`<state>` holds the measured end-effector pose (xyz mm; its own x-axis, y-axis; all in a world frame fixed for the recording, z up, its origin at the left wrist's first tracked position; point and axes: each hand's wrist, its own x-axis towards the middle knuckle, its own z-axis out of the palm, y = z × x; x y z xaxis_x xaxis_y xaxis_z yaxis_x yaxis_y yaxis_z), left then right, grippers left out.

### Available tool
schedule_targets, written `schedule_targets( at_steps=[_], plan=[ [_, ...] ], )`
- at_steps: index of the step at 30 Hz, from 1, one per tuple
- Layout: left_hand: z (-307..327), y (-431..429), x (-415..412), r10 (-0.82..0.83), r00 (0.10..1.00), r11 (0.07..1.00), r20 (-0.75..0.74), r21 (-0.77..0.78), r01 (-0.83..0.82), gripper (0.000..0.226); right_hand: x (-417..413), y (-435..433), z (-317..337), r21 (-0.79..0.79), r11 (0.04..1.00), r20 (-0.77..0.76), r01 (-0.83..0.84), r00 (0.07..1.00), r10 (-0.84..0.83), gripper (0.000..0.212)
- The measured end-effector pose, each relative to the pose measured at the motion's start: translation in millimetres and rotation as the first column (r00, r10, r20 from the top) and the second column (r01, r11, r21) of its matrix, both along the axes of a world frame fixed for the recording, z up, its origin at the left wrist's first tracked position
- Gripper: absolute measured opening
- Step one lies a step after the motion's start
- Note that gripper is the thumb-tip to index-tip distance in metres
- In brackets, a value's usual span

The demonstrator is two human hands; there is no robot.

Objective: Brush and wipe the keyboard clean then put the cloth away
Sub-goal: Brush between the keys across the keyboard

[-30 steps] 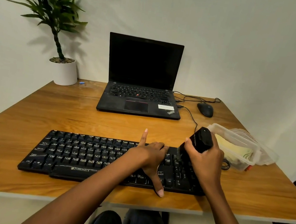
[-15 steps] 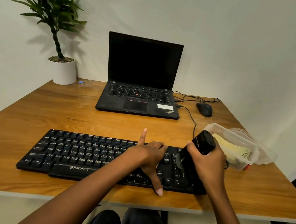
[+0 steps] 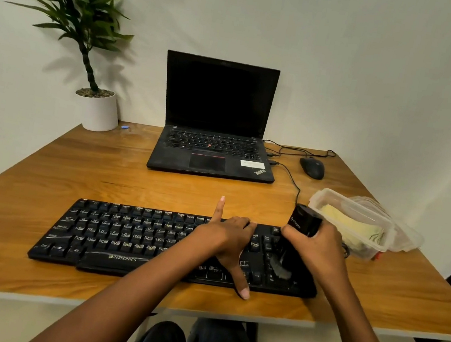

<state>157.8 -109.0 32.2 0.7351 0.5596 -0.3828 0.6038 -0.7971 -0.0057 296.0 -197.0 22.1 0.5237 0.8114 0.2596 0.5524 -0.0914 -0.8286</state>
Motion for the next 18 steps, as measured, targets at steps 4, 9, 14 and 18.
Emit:
schedule_targets(
  at_steps=[4, 9, 14, 18],
  plan=[
    [0.2, 0.2, -1.2, 0.009, 1.000, 1.000, 0.020, -0.020, -0.008, 0.130, -3.7, 18.2, -10.5, 0.071, 0.997, 0.082, 0.034, 0.996, -0.040, 0.018],
    [-0.9, -1.2, -1.1, 0.007, 0.999, 1.000, 0.036, -0.011, -0.007, 0.129, -6.4, 39.3, -11.0, 0.148, 0.984, 0.165, 0.100, 0.978, -0.124, 0.033],
    [-2.9, 1.8, -0.9, -0.004, 0.999, 1.000, 0.040, 0.006, 0.004, 0.129, -23.1, -9.1, -18.4, 0.105, 0.992, 0.163, 0.066, 0.983, -0.083, 0.024],
    [-1.7, 0.8, -1.4, -0.003, 1.000, 1.000, 0.025, 0.002, 0.003, 0.129, -18.9, -28.3, -15.9, 0.087, 0.994, 0.096, 0.062, 0.993, -0.070, 0.021]
  ],
)
